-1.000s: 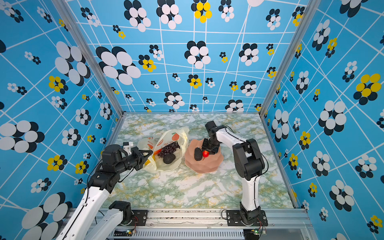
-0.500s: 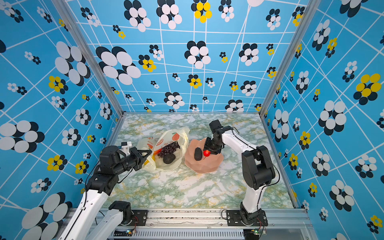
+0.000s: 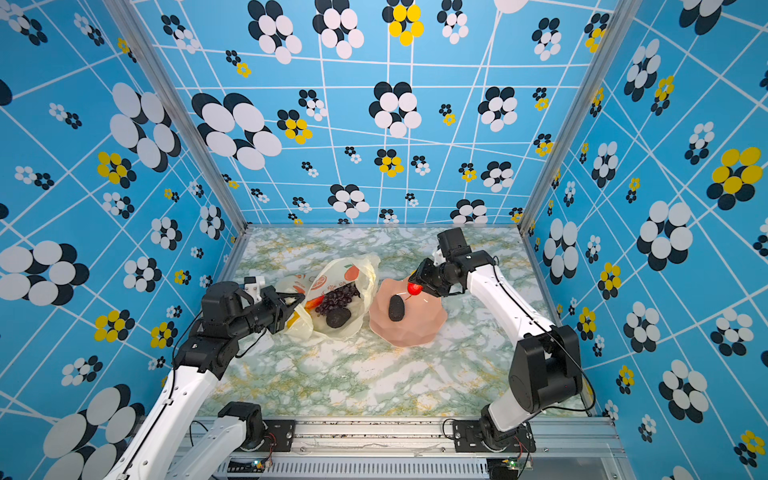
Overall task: Place the fruits into the plastic bag
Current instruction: 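Swing the mango up and over toward the bag held by the left gripper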
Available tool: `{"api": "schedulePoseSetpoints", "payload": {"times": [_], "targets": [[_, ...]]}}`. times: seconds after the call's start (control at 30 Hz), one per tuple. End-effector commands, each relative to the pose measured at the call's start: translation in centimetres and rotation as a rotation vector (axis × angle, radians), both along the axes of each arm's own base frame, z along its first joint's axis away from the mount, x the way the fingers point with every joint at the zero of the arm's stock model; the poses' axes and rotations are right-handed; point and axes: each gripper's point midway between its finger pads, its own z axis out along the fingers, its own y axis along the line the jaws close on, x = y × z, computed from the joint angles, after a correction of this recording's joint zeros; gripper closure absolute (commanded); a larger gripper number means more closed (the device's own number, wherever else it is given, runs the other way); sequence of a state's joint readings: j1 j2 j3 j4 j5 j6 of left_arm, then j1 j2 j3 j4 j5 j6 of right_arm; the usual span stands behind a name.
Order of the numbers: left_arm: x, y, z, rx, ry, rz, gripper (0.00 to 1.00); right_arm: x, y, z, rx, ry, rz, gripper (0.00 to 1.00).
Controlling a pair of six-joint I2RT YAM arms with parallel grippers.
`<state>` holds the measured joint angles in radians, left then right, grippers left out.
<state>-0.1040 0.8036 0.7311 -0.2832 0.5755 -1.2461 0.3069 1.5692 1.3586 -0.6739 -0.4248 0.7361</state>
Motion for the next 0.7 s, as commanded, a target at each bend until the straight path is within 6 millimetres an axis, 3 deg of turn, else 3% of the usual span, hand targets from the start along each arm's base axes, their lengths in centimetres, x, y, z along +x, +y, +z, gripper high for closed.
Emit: {"api": "schedulePoseSetpoints", "payload": {"times": [0.0,0.4,0.5,0.67], "targets": [[0.8,0.3,1.8,0.017,-0.067,0.009,1.00,1.3,0.8,5.2,0.093,-0.117,0.007,0.67],[1.6,0.5,0.6,0.025,-0.031,0.025,1.00,2.9,3.4,16.1,0.333,-0.344,0.062,0.67],[1.9,0.4,0.6,0.025,-0.027,0.024,1.00,2.9,3.8,19.7,0.387,-0.423,0.082,0.66],[2.4,0.3,0.4,0.025,-0.019,0.022,1.00,2.7,4.3,23.9,0.460,-0.516,0.101,0.66]]}}
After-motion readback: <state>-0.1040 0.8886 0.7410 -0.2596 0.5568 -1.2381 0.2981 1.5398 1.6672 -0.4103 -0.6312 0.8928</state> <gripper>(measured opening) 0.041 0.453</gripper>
